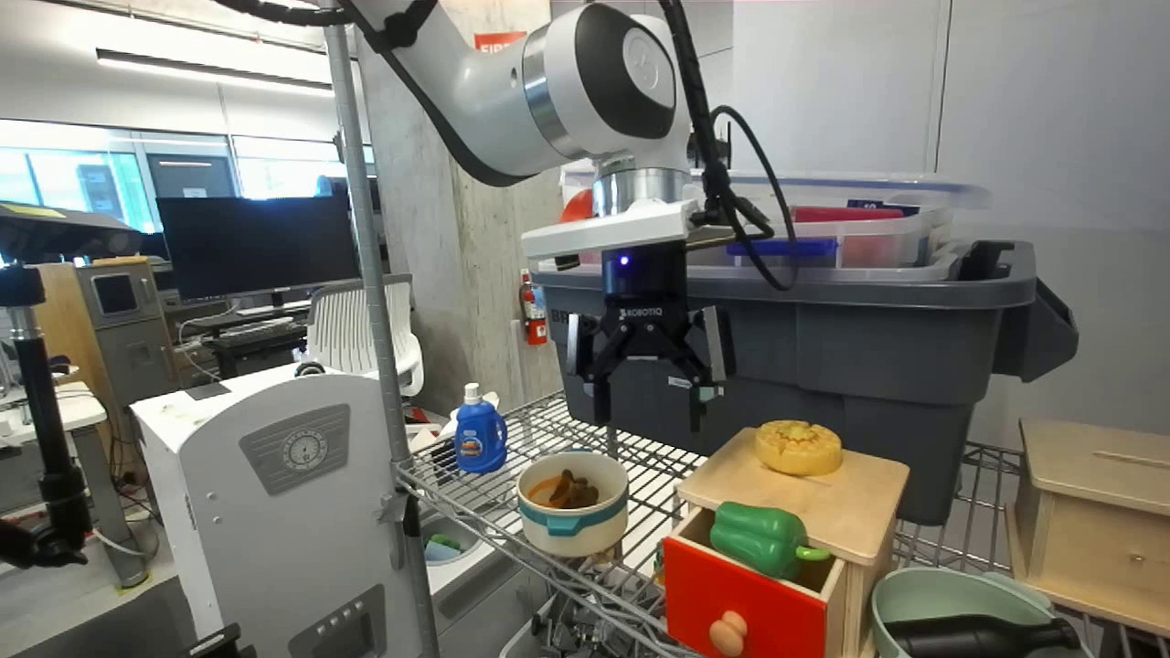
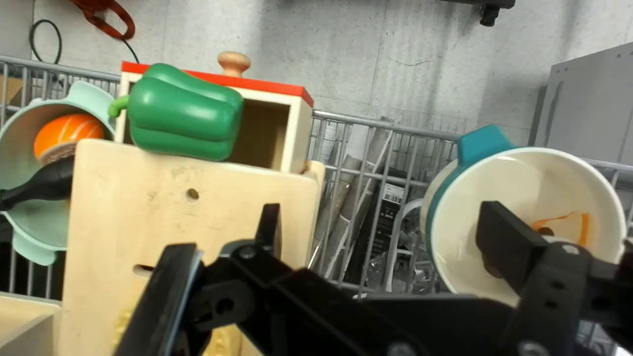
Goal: Pick up the green pepper plush toy and put it in the boy to the left, pick up the light green object and put it in the bowl to the right
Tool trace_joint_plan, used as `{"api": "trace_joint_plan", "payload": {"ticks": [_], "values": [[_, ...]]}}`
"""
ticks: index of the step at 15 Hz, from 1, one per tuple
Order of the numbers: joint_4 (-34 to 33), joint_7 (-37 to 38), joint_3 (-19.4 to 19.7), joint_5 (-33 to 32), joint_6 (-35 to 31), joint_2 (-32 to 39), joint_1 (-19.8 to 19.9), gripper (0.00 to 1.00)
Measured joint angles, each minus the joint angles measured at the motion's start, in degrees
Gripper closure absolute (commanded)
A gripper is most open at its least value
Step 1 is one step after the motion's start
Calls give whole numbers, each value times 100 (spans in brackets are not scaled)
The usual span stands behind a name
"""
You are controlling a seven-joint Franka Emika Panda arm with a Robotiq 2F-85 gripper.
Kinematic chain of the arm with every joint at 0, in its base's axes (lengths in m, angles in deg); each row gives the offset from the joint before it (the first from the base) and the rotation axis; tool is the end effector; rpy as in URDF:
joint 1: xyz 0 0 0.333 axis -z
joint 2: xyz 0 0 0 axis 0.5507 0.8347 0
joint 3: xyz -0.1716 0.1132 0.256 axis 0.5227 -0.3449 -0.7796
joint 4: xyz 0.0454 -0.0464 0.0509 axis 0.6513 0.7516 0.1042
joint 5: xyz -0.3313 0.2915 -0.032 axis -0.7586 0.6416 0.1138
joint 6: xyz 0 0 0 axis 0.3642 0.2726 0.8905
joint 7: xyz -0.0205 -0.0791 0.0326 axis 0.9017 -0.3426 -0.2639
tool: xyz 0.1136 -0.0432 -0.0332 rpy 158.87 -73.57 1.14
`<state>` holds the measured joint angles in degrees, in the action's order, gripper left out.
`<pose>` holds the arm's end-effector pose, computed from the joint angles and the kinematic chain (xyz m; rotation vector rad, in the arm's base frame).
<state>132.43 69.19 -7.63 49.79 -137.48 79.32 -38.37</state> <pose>0.7310 0.0310 0.1867 2.9737 0.3089 -0.3009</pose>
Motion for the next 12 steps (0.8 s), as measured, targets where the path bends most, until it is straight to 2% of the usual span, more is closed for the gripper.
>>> {"api": "trace_joint_plan", "payload": {"ticks": [5, 12], "values": [[-12, 1, -95, 0, 7, 47, -173, 0], [-13, -36, -100, -158, 190, 141, -166, 0]]}}
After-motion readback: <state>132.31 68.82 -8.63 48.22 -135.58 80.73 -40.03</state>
